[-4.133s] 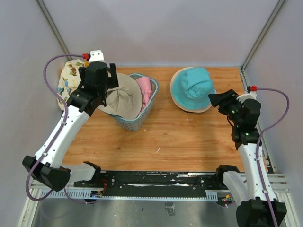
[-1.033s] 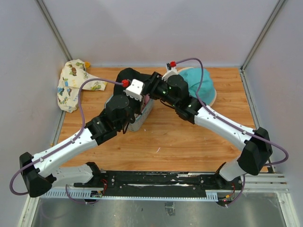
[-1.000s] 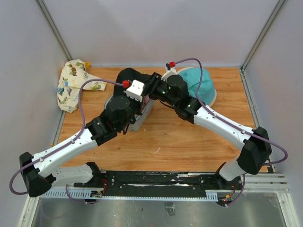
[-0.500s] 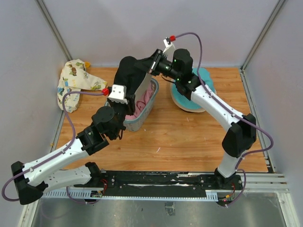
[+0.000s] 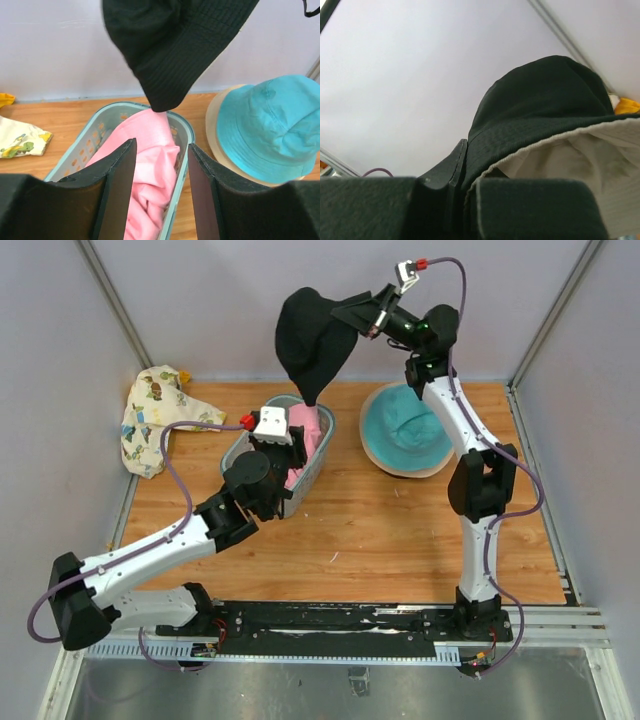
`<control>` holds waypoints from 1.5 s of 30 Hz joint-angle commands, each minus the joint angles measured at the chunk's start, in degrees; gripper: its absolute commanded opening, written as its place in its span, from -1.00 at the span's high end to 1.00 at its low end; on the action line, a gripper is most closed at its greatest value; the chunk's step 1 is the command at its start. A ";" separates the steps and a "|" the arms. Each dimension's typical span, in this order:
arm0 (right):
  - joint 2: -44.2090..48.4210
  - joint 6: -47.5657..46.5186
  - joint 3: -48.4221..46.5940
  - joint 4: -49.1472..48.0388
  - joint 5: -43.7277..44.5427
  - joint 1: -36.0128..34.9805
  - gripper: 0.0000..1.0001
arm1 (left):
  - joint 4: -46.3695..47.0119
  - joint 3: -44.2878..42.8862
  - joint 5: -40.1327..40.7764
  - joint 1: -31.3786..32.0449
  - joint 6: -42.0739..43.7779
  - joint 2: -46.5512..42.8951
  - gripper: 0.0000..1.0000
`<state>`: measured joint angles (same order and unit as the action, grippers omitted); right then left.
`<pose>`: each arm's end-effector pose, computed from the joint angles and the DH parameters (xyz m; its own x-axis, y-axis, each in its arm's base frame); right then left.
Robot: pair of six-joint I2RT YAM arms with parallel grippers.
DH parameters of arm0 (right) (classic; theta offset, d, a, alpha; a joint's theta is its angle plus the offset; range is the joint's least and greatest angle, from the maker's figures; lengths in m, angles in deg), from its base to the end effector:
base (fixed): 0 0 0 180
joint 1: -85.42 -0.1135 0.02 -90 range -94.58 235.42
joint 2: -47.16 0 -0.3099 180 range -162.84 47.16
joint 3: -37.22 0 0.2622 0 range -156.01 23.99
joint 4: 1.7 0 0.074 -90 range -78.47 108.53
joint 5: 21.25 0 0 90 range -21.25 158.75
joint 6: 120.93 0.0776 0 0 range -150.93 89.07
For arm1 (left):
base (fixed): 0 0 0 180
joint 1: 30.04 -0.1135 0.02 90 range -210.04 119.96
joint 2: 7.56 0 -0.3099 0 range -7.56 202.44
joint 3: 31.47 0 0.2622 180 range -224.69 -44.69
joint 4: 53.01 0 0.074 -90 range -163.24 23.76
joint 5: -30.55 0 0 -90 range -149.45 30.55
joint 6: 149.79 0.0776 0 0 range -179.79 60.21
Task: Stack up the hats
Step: Pick up the hat from the bin, then stack the hat on the hat.
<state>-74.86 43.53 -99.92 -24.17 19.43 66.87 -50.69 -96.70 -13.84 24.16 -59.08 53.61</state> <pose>0.4896 0.2264 0.5206 -0.5937 0.4632 -0.6580 -0.7654 -0.0726 0.6395 0.1968 -0.1781 0.4178 0.0669 -0.0779 -0.9947 0.1511 0.9862 -0.0671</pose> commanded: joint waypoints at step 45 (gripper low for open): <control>27.70 17.21 72.12 -53.36 -6.00 25.51 0.94 | 5.24 -20.50 -6.00 -0.78 -4.04 26.78 -0.01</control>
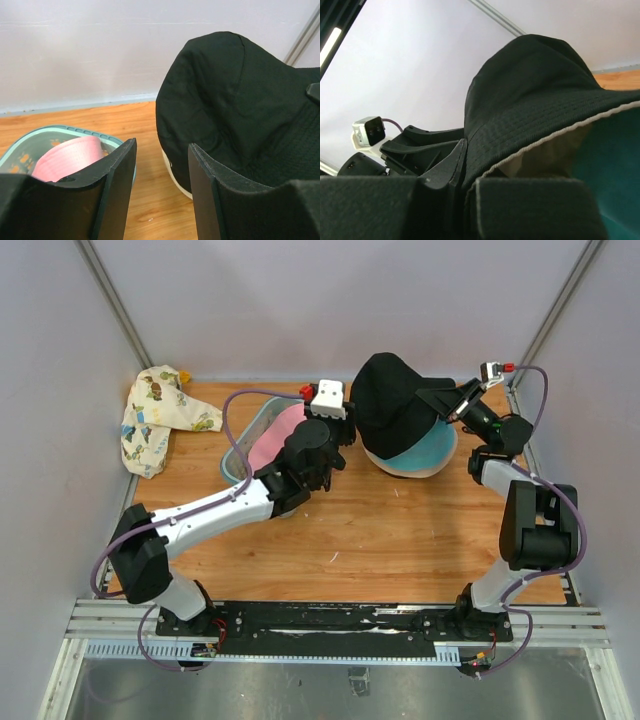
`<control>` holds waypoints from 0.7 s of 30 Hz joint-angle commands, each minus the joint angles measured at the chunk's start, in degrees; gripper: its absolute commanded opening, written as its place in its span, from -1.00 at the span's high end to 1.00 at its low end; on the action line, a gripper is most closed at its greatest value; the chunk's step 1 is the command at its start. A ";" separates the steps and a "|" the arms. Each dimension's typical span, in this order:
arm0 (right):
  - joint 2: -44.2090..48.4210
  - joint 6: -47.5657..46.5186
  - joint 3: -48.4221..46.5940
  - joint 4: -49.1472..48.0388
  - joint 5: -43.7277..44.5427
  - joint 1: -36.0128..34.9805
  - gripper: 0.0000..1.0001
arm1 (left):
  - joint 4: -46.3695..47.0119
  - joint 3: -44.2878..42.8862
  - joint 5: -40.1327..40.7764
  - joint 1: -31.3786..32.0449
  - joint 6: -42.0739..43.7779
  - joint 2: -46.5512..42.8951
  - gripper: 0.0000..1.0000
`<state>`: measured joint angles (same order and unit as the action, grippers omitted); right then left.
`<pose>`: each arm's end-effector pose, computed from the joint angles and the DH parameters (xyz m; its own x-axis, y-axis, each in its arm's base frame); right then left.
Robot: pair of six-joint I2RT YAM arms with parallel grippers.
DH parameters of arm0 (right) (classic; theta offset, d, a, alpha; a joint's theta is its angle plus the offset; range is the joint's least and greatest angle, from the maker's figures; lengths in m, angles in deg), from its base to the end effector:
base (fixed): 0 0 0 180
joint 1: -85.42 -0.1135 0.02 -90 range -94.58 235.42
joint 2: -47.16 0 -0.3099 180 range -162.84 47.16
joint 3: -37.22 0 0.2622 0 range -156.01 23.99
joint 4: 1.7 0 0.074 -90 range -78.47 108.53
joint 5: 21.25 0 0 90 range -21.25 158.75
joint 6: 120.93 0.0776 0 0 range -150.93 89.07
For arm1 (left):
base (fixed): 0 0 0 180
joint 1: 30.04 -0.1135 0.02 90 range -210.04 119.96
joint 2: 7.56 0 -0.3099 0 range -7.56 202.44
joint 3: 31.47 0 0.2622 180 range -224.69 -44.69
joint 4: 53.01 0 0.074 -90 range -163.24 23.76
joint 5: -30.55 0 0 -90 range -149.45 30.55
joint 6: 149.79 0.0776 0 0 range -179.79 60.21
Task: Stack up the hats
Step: Stack the hat on the hat.
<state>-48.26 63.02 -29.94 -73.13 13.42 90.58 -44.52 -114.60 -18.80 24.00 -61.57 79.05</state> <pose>0.3706 0.0306 0.3787 -0.5919 0.6233 -0.5111 -0.6421 0.0186 0.7664 0.2733 -0.2907 0.4185 0.0440 -0.1008 -0.9939 0.2345 0.9681 -0.0878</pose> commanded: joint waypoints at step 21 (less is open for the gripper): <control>0.89 -4.06 11.30 -5.77 0.94 9.35 0.37 | -8.04 -12.68 -7.75 -4.47 -5.68 9.69 -0.08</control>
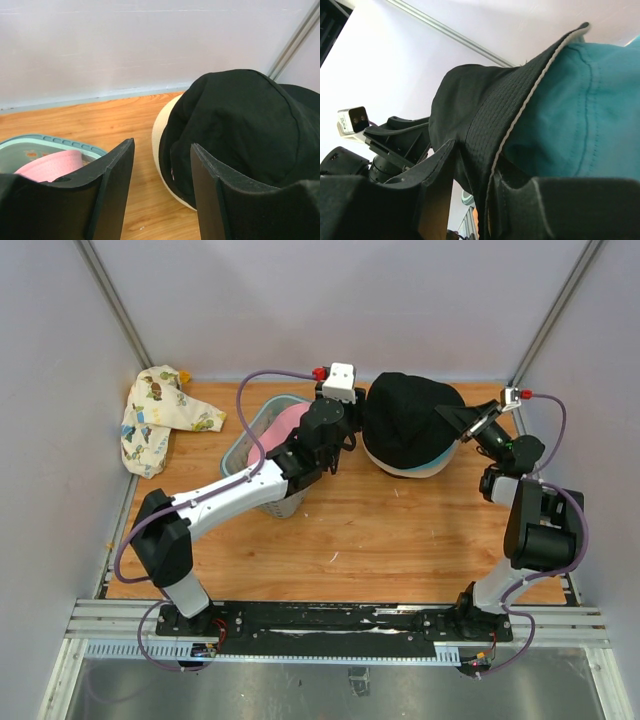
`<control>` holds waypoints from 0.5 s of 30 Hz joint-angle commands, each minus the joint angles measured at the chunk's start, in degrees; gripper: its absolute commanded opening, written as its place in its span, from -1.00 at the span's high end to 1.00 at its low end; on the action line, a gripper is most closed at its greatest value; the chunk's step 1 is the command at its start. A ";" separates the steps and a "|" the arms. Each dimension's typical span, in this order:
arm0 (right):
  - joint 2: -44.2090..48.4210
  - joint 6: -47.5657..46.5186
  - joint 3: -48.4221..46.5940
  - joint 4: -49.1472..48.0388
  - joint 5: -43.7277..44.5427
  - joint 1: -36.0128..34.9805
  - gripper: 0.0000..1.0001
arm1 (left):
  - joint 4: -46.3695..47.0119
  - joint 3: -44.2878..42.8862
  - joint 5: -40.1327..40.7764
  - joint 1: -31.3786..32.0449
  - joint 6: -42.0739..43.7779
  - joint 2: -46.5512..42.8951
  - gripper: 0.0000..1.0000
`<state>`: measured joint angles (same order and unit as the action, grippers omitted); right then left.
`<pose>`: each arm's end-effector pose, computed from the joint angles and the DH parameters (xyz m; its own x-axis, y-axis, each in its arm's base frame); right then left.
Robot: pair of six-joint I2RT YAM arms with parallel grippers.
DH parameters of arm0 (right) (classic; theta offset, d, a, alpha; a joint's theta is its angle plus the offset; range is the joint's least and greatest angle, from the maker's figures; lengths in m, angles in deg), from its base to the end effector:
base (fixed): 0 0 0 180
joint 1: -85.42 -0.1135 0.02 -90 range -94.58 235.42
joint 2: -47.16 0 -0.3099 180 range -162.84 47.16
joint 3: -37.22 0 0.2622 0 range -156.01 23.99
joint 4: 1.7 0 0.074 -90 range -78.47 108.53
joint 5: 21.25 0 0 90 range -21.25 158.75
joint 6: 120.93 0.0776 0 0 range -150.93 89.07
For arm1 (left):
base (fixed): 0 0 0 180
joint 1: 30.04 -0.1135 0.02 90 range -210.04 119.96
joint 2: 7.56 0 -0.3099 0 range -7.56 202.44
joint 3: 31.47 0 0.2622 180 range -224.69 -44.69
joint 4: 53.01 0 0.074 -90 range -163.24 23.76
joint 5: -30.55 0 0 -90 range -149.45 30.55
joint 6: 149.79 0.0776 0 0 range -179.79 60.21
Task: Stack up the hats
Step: Stack the hat on the hat.
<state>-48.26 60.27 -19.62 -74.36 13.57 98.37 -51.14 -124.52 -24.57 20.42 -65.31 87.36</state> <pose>0.3576 -0.0169 0.3248 -0.5460 0.7113 -0.4426 -0.5348 0.1107 0.8377 0.3183 -0.3159 0.4137 -0.0258 -0.0927 -0.9954 0.2673 0.9588 -0.0962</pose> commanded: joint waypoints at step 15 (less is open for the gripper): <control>-0.22 0.28 2.75 -4.55 3.30 5.07 -0.04 | -4.45 -9.42 -9.73 -3.38 -3.09 7.48 -0.12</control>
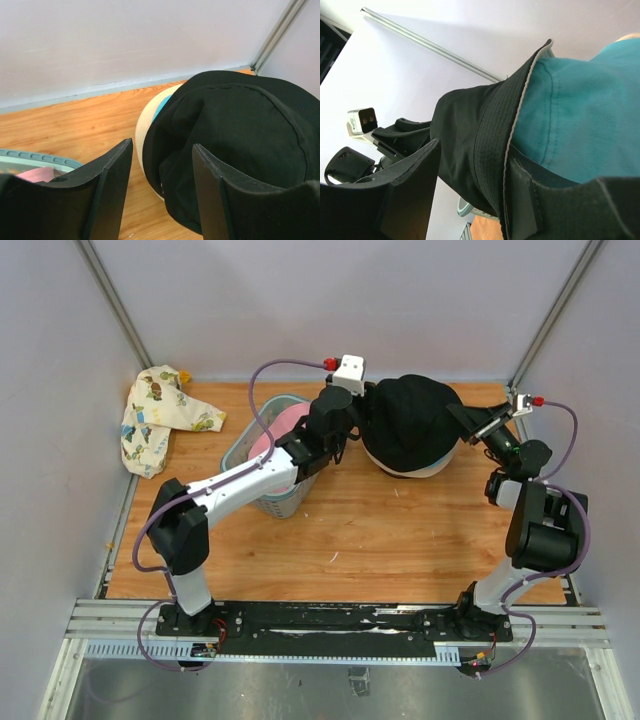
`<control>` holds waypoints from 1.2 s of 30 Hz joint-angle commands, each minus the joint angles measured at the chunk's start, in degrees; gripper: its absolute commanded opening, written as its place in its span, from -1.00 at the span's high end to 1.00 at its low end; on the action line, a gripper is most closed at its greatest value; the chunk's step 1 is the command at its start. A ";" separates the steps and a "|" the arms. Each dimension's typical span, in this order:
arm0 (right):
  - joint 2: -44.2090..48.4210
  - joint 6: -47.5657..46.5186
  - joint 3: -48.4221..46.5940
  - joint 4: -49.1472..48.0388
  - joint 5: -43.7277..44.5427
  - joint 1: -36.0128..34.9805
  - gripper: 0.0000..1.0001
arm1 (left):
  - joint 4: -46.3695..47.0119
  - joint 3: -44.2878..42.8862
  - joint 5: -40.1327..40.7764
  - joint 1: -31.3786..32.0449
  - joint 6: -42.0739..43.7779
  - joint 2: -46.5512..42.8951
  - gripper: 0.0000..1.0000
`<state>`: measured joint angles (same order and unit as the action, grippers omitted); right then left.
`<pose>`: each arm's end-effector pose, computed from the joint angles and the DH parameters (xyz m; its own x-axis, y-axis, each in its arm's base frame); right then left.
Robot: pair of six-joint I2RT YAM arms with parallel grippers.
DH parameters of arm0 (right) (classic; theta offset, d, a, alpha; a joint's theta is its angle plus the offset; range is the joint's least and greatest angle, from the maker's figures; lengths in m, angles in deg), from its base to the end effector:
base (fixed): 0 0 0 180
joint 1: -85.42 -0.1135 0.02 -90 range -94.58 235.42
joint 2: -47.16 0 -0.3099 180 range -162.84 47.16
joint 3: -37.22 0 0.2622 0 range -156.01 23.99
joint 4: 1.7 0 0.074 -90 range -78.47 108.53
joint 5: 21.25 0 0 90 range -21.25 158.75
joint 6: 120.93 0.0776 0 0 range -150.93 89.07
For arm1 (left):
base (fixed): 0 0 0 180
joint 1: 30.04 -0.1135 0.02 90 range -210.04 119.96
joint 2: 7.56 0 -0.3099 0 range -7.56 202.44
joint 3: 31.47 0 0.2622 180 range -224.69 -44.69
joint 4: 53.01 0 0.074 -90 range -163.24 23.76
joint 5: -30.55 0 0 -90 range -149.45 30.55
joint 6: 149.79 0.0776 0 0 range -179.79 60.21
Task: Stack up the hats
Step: Stack the hat on the hat.
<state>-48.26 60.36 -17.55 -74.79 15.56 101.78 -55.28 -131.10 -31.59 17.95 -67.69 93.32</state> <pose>0.3532 -0.0389 0.3158 -0.4910 0.7684 -0.4104 -0.5038 0.1338 0.8534 0.3502 -0.3346 0.4034 -0.0881 -0.0838 -0.9926 0.3358 0.9356 -0.1088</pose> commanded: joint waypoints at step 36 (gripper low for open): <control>-12.84 4.07 3.88 0.39 15.24 2.27 0.80 | -0.84 -3.95 -3.11 -2.74 -3.62 5.30 -0.25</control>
<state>-60.24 64.07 -14.27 -72.65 27.65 102.39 -56.54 -135.72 -36.00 16.07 -70.01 97.26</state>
